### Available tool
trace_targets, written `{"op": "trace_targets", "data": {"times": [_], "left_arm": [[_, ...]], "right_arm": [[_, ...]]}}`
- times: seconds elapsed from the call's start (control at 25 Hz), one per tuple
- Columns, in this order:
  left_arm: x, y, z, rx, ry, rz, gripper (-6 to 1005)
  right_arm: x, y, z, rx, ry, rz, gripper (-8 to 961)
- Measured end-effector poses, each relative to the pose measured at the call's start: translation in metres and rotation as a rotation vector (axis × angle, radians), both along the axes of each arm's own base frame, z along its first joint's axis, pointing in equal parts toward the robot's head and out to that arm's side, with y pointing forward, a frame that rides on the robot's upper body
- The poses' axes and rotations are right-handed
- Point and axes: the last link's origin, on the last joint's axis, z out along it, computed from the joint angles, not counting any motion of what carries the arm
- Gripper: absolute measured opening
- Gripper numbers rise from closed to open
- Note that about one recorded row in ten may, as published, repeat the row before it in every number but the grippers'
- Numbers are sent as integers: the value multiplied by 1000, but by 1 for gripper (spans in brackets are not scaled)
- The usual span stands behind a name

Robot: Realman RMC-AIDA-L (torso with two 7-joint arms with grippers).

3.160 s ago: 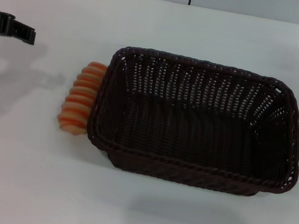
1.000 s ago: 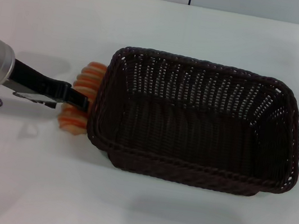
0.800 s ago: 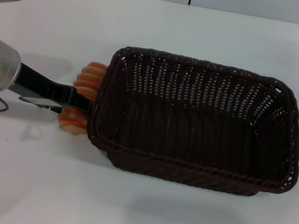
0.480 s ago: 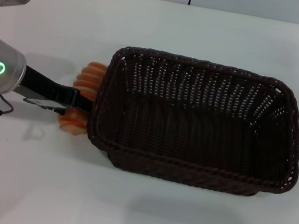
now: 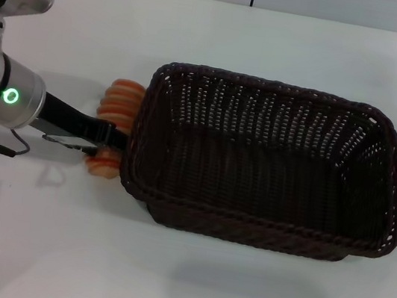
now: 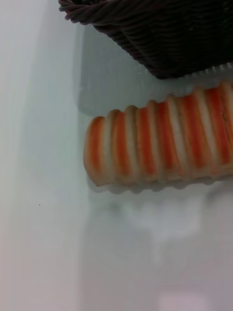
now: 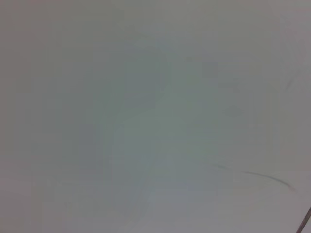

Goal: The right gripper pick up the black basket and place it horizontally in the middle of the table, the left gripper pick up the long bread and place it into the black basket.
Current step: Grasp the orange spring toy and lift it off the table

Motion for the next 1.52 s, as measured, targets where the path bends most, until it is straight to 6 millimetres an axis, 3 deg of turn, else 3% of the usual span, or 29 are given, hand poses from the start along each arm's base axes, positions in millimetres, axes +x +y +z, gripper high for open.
{"op": "trace_targets", "data": {"times": [0.96,1.04,1.52], "left_arm": [[-5,9,-17,-42,2,-2,681],[-5,9,-17,-42,2,-4,584],[-7,7,-16,-34,-7,6,512]], "right_arm": [[-4,1,0,-6,-24,13,403],[-3,1,0,-5,-23,13,403],[-3,0,-1,-6,-23,11,403]]}}
